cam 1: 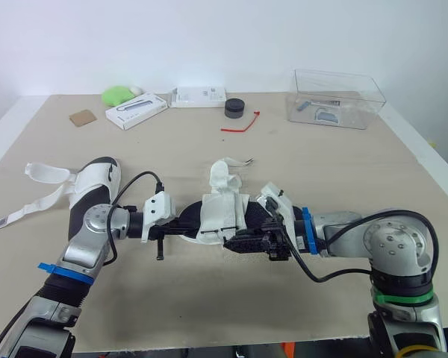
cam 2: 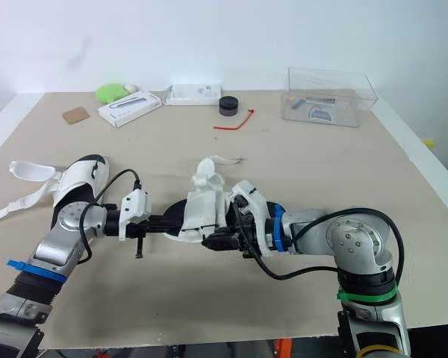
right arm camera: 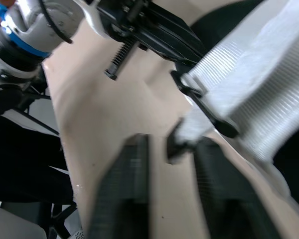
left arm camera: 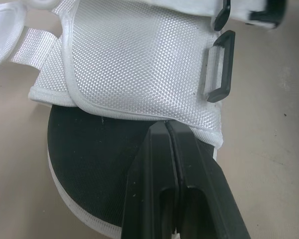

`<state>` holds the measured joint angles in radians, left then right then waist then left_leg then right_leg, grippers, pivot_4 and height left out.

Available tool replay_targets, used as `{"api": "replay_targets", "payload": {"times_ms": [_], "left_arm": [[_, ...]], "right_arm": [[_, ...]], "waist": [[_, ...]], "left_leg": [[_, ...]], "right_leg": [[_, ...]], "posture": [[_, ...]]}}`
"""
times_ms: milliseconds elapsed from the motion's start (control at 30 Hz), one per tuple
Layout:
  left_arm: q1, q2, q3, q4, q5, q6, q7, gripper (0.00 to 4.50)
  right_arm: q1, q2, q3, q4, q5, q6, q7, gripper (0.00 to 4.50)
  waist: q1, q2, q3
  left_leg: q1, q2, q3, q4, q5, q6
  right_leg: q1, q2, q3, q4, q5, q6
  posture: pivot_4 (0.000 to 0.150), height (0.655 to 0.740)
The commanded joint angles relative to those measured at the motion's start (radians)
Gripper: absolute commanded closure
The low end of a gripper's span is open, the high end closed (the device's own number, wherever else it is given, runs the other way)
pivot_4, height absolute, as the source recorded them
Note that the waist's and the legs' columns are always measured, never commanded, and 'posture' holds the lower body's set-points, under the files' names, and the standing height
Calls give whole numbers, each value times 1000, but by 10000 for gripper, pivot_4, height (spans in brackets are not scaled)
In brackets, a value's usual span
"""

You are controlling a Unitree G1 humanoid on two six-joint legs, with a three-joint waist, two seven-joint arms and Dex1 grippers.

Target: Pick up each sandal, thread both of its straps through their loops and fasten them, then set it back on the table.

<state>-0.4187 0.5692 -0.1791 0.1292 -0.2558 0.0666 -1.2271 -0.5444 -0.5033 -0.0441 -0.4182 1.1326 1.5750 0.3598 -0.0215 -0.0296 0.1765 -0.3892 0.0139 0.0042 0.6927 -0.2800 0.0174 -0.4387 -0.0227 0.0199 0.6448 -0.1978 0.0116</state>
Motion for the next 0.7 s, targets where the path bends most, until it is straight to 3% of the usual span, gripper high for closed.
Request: {"api": "replay_targets", "payload": {"times_ms": [33,367,700], "left_arm": [[11,2,-8,-4,9,5,0,45000],[10,0,-8,1,11,4,0,45000],[12,-3,-14,4,16,1,1,45000]], "right_arm": [[5,11,-31,-14,19,16,-9,43824],[148,-88,82,-154,13,33,39,43824],[166,-104,85,-168,131,39,79,43824]], "waist": [[0,0,0],[0,0,0],[0,0,0]], "left_leg": [[0,0,0,0,0,0],[0,0,0,-1,0,0],[1,0,0,-1,0,0]], "right_leg": [[0,0,0,0,0,0],[0,0,0,0,-1,0],[0,0,0,0,-1,1]], "posture": [[1500,7400],[1500,7400],[1500,7400]]}}
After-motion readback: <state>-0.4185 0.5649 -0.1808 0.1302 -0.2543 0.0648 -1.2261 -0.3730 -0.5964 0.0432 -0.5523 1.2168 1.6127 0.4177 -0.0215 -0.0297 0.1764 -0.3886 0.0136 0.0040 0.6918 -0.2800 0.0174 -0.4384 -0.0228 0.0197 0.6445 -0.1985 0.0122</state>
